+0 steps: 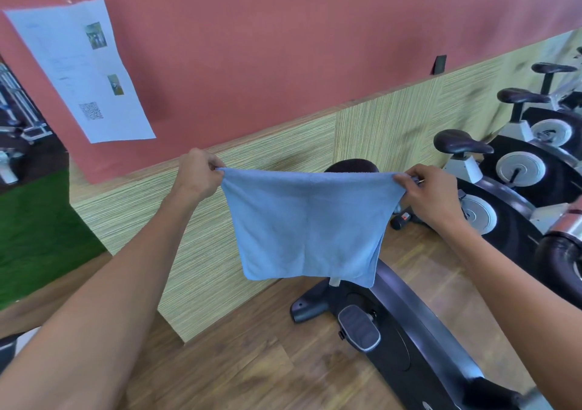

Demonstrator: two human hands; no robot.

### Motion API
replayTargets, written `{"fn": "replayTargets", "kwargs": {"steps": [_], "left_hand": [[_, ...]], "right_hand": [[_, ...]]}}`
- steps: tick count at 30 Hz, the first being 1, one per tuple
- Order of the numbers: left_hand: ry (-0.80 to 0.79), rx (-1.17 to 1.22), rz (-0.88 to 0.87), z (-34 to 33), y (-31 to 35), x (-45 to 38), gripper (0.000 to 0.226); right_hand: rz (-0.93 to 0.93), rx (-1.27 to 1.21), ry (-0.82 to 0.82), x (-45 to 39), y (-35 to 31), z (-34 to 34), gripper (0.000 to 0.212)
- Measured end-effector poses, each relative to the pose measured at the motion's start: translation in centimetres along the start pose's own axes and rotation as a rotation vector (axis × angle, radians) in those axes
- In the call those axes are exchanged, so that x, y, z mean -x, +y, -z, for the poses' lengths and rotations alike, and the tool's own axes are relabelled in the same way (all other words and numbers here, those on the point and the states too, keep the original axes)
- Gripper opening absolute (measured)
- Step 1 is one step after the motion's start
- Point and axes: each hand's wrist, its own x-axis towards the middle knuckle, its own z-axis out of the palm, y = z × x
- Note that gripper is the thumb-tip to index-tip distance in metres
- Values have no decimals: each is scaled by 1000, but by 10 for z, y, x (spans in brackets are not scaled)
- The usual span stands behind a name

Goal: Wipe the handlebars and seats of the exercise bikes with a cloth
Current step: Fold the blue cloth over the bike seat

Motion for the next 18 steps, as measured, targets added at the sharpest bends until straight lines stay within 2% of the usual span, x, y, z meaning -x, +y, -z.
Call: {"fn": "replayTargets", "kwargs": {"steps": [4, 9, 11, 15, 18], "left_hand": [[5, 83, 77, 0, -2, 1, 11], [-6, 413, 248, -5, -6, 1, 18], [47, 427, 314, -13, -3, 4, 22], [133, 241, 420, -31, 20, 20, 24], [19, 352, 338, -44, 49, 33, 20]], "right_hand": [[-52, -59, 38, 1, 0, 2, 23], [-106, -81, 0, -3, -1, 3, 29], [-166, -56, -42, -5, -5, -2, 28], [-206, 142, -80, -2, -30, -20, 31], [-173, -50, -202, 8, -61, -35, 30]]}}
